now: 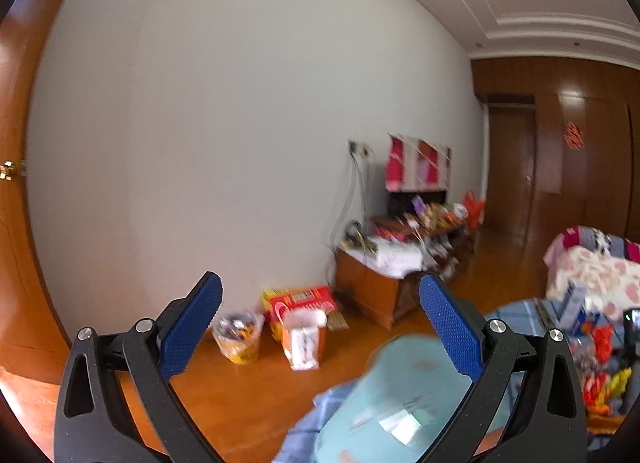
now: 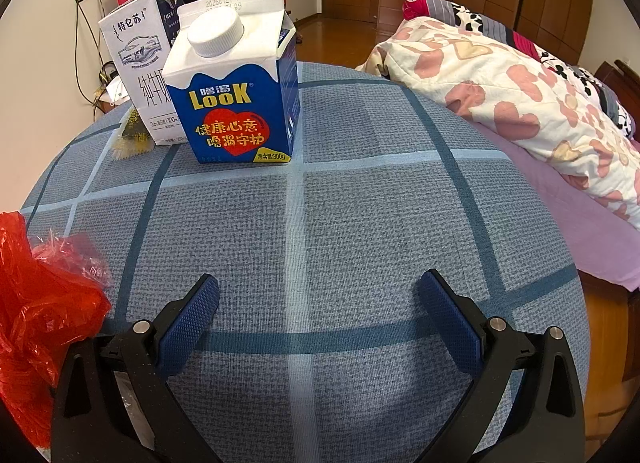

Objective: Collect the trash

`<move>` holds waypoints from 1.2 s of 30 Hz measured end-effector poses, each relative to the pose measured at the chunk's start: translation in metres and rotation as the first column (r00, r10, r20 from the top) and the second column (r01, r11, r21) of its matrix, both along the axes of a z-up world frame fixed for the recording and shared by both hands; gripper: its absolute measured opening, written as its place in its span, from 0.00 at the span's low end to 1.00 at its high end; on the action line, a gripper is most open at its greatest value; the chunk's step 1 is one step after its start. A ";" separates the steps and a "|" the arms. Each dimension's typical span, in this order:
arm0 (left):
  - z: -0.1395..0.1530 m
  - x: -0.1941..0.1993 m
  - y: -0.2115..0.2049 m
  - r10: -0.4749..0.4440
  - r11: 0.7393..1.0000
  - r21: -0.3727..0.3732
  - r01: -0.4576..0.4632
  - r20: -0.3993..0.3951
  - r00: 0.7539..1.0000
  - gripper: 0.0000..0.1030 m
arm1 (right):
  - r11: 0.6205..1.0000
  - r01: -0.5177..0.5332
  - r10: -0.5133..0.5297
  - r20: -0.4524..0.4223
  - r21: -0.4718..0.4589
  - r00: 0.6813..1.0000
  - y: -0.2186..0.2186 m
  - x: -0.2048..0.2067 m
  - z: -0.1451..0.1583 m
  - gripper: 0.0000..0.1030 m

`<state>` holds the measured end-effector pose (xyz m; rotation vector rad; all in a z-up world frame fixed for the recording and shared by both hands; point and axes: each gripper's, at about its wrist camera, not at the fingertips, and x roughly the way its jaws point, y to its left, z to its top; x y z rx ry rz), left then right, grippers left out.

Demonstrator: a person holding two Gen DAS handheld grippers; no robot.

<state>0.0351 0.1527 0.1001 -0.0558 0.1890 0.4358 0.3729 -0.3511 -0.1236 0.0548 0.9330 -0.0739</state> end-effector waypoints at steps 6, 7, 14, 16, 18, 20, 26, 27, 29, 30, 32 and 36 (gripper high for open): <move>-0.012 0.013 -0.010 -0.046 0.999 0.010 0.047 -0.055 0.997 0.94 | 1.000 0.000 0.000 0.000 0.000 1.000 0.000 0.000 0.000 0.96; -0.014 0.015 -0.011 -0.050 0.999 0.010 0.051 -0.063 0.997 0.94 | 1.000 0.000 0.000 0.000 0.000 1.000 0.000 0.000 0.000 0.96; -0.027 0.026 -0.019 -0.093 0.996 -0.003 0.093 -0.105 0.990 0.94 | 1.000 0.000 0.000 -0.001 0.000 1.000 0.000 0.000 0.000 0.96; -0.031 0.026 -0.025 -0.108 0.994 0.006 0.109 -0.117 0.987 0.94 | 1.000 0.000 0.000 -0.001 0.000 1.000 0.000 0.000 0.000 0.96; -0.038 0.029 -0.029 -0.133 0.991 0.003 0.135 -0.130 0.983 0.94 | 1.000 0.000 0.000 -0.001 0.000 1.000 0.000 0.000 0.000 0.96; -0.044 0.035 -0.033 -0.149 0.989 -0.007 0.150 -0.154 0.977 0.94 | 1.000 0.000 0.000 -0.001 0.000 1.000 0.000 0.000 0.000 0.96; -0.079 0.059 -0.052 -0.208 0.978 -0.056 0.200 -0.264 0.942 0.94 | 1.000 0.000 0.000 -0.001 0.000 1.000 0.000 0.000 0.000 0.96; -0.083 0.062 -0.056 -0.211 0.977 -0.055 0.204 -0.274 0.938 0.94 | 1.000 0.000 0.000 -0.001 0.000 1.000 0.000 0.000 0.000 0.96; -0.091 0.071 -0.074 -0.225 0.974 -0.040 0.223 -0.300 0.927 0.94 | 1.000 0.000 0.000 -0.002 0.000 1.000 0.000 0.000 0.000 0.96; -0.094 0.074 -0.081 -0.234 0.971 -0.036 0.235 -0.311 0.921 0.94 | 1.000 0.000 0.000 -0.002 0.000 1.000 0.000 0.000 0.000 0.96; -0.098 0.080 -0.100 -0.267 0.962 -0.040 0.270 -0.339 0.902 0.94 | 1.000 0.000 0.000 -0.002 0.000 1.000 0.000 0.001 0.000 0.96; -0.098 0.085 -0.136 -0.312 0.945 -0.026 0.325 -0.363 0.878 0.94 | 1.000 -0.001 0.001 -0.002 0.000 1.000 0.000 0.001 0.000 0.96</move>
